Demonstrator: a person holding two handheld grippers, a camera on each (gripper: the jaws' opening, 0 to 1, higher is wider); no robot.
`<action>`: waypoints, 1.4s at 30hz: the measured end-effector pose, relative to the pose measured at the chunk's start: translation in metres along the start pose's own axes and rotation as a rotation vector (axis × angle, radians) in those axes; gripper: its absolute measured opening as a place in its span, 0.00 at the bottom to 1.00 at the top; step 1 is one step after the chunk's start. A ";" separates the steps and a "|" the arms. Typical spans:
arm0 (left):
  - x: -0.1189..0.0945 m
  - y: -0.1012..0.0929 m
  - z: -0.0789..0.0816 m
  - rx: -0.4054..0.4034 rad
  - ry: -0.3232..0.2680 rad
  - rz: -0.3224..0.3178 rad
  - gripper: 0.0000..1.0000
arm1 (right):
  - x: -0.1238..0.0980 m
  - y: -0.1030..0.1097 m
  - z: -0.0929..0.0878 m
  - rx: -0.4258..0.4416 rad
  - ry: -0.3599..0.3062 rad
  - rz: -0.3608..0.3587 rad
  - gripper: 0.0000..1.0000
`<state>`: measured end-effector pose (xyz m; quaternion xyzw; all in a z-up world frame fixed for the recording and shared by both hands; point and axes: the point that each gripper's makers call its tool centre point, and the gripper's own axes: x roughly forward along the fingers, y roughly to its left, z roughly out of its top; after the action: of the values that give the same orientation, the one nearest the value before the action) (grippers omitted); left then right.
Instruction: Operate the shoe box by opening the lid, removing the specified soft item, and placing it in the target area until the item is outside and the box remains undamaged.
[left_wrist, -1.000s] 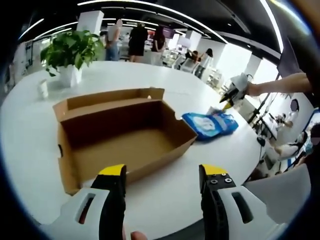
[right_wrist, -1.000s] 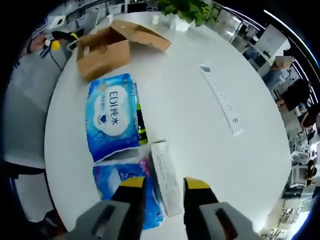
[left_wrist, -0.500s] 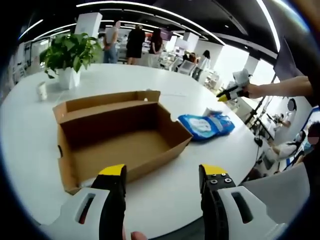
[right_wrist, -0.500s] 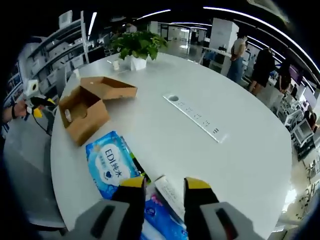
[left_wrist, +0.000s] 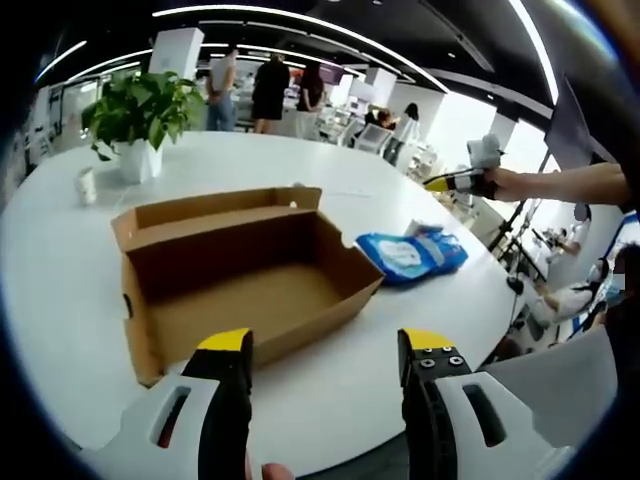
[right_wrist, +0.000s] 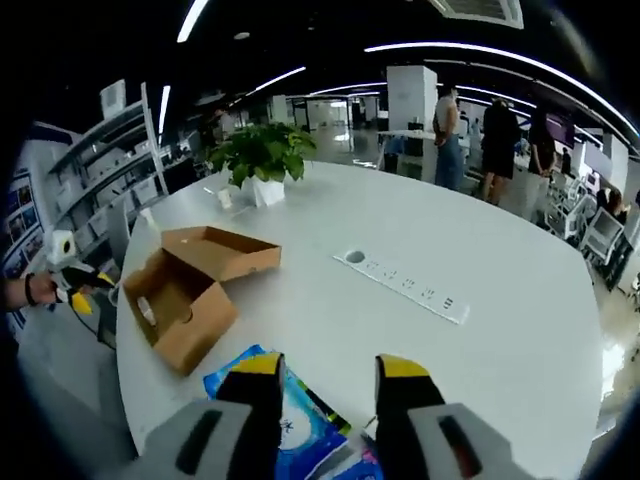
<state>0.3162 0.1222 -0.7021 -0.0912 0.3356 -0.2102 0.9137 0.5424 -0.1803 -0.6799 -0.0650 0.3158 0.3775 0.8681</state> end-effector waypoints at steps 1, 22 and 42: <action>-0.001 0.001 0.000 -0.002 -0.003 0.000 0.60 | 0.001 0.004 0.002 0.003 -0.008 0.003 0.35; 0.002 0.003 -0.001 -0.017 -0.008 -0.026 0.60 | 0.020 0.095 0.025 0.060 -0.155 0.105 0.44; 0.003 0.005 0.002 -0.030 -0.032 -0.040 0.60 | 0.030 0.196 0.004 -0.004 -0.148 0.245 0.46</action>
<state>0.3214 0.1251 -0.7039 -0.1149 0.3222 -0.2221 0.9130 0.4237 -0.0221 -0.6703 0.0003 0.2556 0.4849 0.8364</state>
